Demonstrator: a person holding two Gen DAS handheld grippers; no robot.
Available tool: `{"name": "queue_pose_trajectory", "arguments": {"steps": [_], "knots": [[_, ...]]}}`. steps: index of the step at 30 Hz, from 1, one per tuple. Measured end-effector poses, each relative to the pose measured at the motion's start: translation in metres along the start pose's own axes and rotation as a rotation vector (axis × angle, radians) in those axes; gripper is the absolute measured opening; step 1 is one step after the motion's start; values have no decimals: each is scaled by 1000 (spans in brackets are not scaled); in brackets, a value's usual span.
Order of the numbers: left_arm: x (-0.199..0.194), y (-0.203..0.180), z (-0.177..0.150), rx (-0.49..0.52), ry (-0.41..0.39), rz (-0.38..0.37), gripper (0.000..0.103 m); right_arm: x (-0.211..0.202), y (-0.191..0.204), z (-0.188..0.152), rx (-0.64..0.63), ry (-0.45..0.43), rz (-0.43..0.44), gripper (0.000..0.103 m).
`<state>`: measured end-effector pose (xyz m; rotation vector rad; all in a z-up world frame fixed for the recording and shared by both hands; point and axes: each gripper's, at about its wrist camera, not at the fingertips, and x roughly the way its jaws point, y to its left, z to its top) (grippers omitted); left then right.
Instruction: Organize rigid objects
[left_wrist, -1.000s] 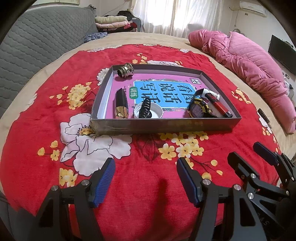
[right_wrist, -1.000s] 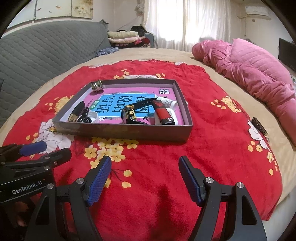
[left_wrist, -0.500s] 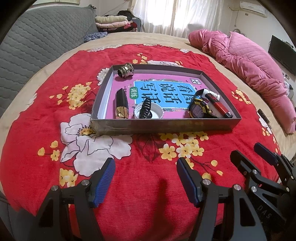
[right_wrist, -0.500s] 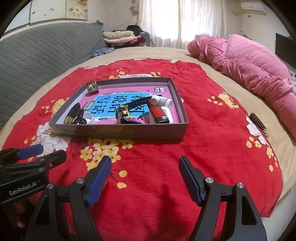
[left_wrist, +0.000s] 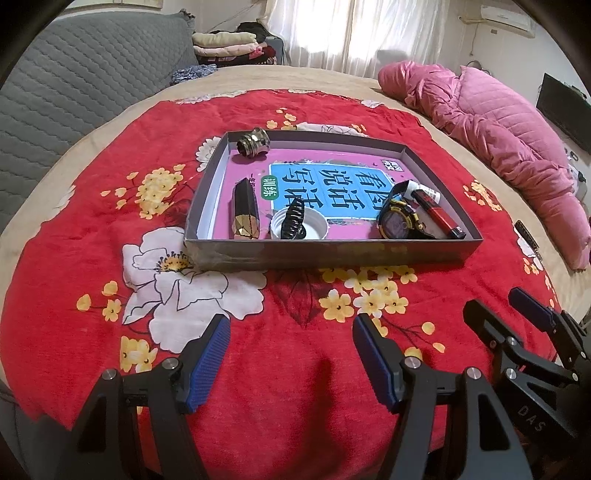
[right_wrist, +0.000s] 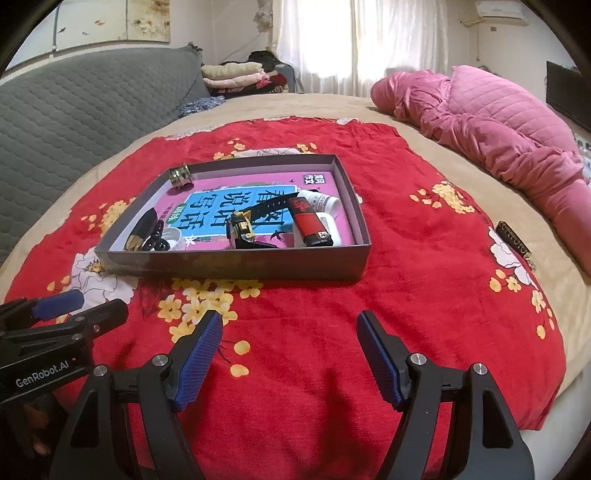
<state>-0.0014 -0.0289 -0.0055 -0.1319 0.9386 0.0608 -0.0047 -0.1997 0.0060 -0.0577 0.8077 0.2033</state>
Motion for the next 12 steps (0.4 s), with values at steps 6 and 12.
{"name": "queue_pose_trajectory", "arguments": {"steps": [6,12], "knots": [[-1,-2,1,8,-10,-3,68,1,-3,0,10,4,-3,76],[-1,-3,1,17,-25,-7,68,2,-7,1,22,0,-7,76]]}}
